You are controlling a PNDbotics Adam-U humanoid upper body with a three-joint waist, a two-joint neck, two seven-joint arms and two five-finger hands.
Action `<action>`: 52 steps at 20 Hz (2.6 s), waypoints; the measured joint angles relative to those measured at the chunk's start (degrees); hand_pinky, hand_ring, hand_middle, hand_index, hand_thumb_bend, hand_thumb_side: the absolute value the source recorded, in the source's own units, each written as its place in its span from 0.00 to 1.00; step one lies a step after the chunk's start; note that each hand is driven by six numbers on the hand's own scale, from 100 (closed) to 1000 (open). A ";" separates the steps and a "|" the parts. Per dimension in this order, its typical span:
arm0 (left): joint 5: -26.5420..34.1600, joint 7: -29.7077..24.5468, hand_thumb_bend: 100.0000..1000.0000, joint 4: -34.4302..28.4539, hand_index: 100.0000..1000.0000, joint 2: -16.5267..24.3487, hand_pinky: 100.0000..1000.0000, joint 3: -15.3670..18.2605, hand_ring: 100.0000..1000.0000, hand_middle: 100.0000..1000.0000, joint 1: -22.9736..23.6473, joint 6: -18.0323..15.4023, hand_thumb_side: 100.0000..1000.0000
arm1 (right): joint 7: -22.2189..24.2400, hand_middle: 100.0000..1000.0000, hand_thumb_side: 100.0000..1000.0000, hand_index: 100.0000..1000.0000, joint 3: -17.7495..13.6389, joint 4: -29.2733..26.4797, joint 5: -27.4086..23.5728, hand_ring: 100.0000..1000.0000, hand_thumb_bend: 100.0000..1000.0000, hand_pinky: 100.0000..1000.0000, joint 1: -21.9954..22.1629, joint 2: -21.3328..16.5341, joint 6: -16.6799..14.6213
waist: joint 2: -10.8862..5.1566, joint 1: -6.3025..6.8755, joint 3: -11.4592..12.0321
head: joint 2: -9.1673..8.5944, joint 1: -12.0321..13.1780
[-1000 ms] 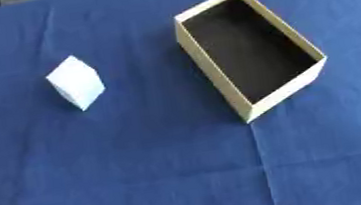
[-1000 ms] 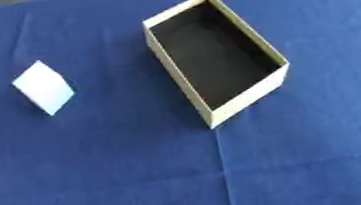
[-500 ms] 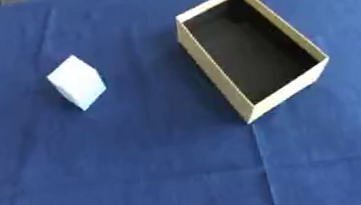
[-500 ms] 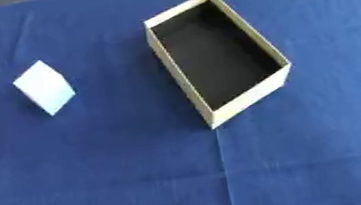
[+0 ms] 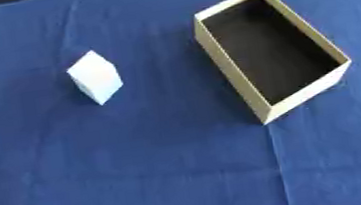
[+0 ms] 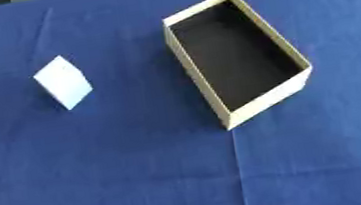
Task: Pick up objects on the table and place them in the box.
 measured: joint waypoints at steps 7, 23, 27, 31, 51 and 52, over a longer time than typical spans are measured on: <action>-2.92 -20.59 0.65 5.95 0.94 2.92 0.75 -4.39 0.87 0.80 -7.47 -2.93 0.90 | 0.60 0.66 0.98 0.79 0.32 0.00 -0.11 0.78 0.00 0.65 0.01 -0.34 0.21 | -0.04 0.00 0.12 | 0.22 -1.01; 1.18 -47.07 1.00 19.42 0.98 3.05 0.81 -15.32 0.91 0.84 -19.89 -2.14 1.00 | 1.33 0.65 0.98 0.79 0.67 0.00 -0.66 0.78 0.00 0.65 0.03 -0.81 0.46 | -0.76 0.00 0.31 | 0.39 -3.54; 3.28 -49.92 1.00 21.64 0.96 2.79 0.80 -17.90 0.91 0.84 -21.22 -1.35 1.00 | 1.47 0.65 0.98 0.79 0.69 0.00 -0.69 0.78 0.00 0.65 0.03 -0.81 0.57 | -0.94 0.00 0.37 | 0.39 -3.54; 5.05 -51.84 1.00 24.21 0.99 1.83 0.81 -19.57 0.91 0.82 -21.58 -0.46 0.94 | 1.65 0.64 0.98 0.79 0.72 0.00 -0.79 0.77 0.00 0.65 0.02 -0.81 0.74 | -1.00 0.00 0.33 | 0.38 -3.34; 12.07 -45.99 0.85 29.75 1.00 1.97 0.87 -20.34 0.99 0.95 -19.79 -30.57 0.35 | 2.03 0.63 0.98 0.79 1.08 0.00 -1.18 0.77 0.00 0.65 -0.45 -0.80 1.09 | -1.00 0.01 -0.50 | 0.32 -3.20; 11.69 -44.96 0.84 30.50 1.00 1.90 0.86 -20.08 0.99 0.94 -19.91 -31.60 0.34 | 2.05 0.63 0.98 0.79 1.10 0.00 -1.18 0.77 0.00 0.65 -0.46 -0.80 1.11 | -1.00 0.01 -0.64 | 0.31 -3.13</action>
